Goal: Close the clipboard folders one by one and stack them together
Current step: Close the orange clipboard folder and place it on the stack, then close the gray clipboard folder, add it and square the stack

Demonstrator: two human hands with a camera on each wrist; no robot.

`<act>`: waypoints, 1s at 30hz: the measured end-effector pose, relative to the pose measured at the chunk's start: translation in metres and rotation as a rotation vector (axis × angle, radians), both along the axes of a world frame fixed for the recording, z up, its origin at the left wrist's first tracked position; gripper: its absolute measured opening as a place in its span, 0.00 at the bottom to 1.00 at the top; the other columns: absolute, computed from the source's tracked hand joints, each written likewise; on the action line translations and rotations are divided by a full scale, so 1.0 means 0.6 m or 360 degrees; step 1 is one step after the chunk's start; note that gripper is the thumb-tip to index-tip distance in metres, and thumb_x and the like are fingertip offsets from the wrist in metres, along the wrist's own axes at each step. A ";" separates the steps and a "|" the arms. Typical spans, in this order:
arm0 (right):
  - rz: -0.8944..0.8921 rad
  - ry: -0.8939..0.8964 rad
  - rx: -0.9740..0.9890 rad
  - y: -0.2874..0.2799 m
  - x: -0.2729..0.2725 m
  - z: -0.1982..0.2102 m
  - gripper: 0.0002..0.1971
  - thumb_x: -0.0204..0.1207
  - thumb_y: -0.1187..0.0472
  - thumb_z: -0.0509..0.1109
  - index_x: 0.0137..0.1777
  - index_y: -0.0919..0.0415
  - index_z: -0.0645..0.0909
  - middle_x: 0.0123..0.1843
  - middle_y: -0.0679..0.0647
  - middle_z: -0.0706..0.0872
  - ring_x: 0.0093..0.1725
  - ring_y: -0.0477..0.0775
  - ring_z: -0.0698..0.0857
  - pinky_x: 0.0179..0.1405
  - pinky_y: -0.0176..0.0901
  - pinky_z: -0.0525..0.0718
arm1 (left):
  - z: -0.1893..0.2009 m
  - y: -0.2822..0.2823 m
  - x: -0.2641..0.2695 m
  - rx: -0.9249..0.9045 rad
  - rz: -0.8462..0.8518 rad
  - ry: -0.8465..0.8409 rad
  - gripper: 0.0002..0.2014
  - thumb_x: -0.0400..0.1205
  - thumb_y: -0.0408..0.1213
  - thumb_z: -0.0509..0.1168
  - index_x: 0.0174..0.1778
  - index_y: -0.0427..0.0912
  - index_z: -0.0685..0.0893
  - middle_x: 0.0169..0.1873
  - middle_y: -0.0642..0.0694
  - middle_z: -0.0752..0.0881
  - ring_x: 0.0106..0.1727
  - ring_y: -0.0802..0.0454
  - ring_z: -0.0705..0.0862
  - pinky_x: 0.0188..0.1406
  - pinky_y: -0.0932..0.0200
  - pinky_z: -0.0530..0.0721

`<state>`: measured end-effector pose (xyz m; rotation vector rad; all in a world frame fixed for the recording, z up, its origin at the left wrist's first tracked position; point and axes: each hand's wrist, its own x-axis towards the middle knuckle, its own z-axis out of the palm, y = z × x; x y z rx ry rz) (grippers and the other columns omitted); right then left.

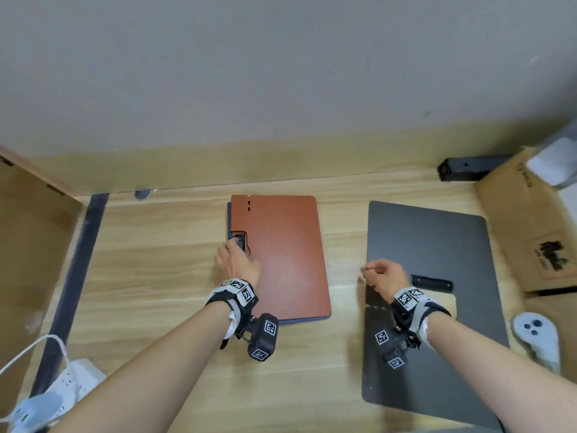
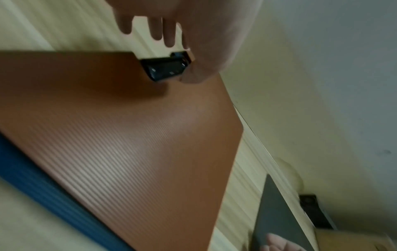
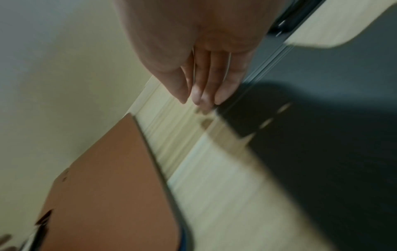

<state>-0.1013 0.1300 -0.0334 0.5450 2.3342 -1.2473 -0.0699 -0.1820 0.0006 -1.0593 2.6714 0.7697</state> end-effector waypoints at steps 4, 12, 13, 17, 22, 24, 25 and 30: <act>-0.0078 -0.0075 0.0170 0.102 0.024 -0.009 0.05 0.73 0.62 0.72 0.45 0.52 0.84 0.40 0.52 0.89 0.38 0.56 0.89 0.44 0.50 0.90 | -0.001 0.095 -0.035 0.0277 -0.0195 0.0235 0.23 0.78 0.28 0.66 0.71 0.41 0.74 0.68 0.42 0.78 0.71 0.43 0.73 0.72 0.49 0.72; -0.0100 -0.0169 -0.0001 0.223 0.068 -0.078 0.08 0.68 0.67 0.70 0.43 0.55 0.86 0.34 0.51 0.88 0.35 0.54 0.86 0.50 0.51 0.85 | -0.067 0.327 -0.027 0.0924 -0.0422 -0.0296 0.24 0.76 0.34 0.67 0.70 0.38 0.79 0.66 0.42 0.83 0.65 0.42 0.83 0.69 0.51 0.79; -0.0042 -0.0167 -0.0032 0.235 0.068 -0.077 0.08 0.70 0.67 0.70 0.45 0.56 0.86 0.34 0.50 0.88 0.36 0.53 0.86 0.51 0.51 0.85 | -0.072 0.351 -0.024 0.0880 -0.0419 -0.0323 0.25 0.76 0.33 0.66 0.72 0.37 0.78 0.67 0.42 0.82 0.67 0.42 0.82 0.69 0.54 0.78; 0.0179 -0.0077 -0.0062 0.255 0.075 -0.066 0.10 0.73 0.69 0.70 0.47 0.56 0.88 0.36 0.46 0.85 0.35 0.48 0.82 0.46 0.33 0.80 | -0.085 0.399 -0.017 0.0875 -0.0381 -0.0331 0.24 0.74 0.31 0.68 0.68 0.34 0.79 0.62 0.40 0.83 0.60 0.43 0.84 0.59 0.57 0.80; 0.0464 -0.0048 0.0060 0.239 0.079 -0.049 0.07 0.72 0.71 0.73 0.45 0.60 0.88 0.44 0.47 0.75 0.42 0.51 0.81 0.52 0.39 0.81 | -0.080 0.403 -0.033 0.1030 -0.0138 -0.0368 0.10 0.72 0.24 0.68 0.28 0.43 0.80 0.24 0.46 0.86 0.32 0.48 0.82 0.40 0.54 0.83; 0.0461 -0.0075 0.0075 0.241 0.079 -0.047 0.06 0.72 0.70 0.72 0.45 0.60 0.88 0.45 0.49 0.75 0.41 0.49 0.80 0.53 0.37 0.79 | -0.092 0.403 -0.035 0.1092 -0.0106 -0.0362 0.08 0.69 0.27 0.71 0.27 0.42 0.84 0.32 0.42 0.90 0.40 0.44 0.88 0.52 0.51 0.87; 0.0463 -0.0082 0.0067 0.242 0.078 -0.046 0.06 0.72 0.70 0.72 0.45 0.60 0.88 0.46 0.49 0.75 0.40 0.47 0.79 0.52 0.35 0.77 | -0.100 0.405 -0.035 0.1136 -0.0087 -0.0363 0.05 0.69 0.29 0.72 0.28 0.41 0.86 0.38 0.38 0.92 0.45 0.42 0.90 0.56 0.48 0.88; 0.0450 -0.0194 -0.0145 0.239 0.075 -0.037 0.03 0.72 0.66 0.75 0.43 0.58 0.87 0.47 0.54 0.85 0.40 0.48 0.83 0.48 0.36 0.81 | -0.115 0.400 -0.015 0.1062 -0.0049 -0.0267 0.13 0.71 0.32 0.71 0.51 0.39 0.91 0.50 0.40 0.92 0.49 0.43 0.90 0.46 0.55 0.91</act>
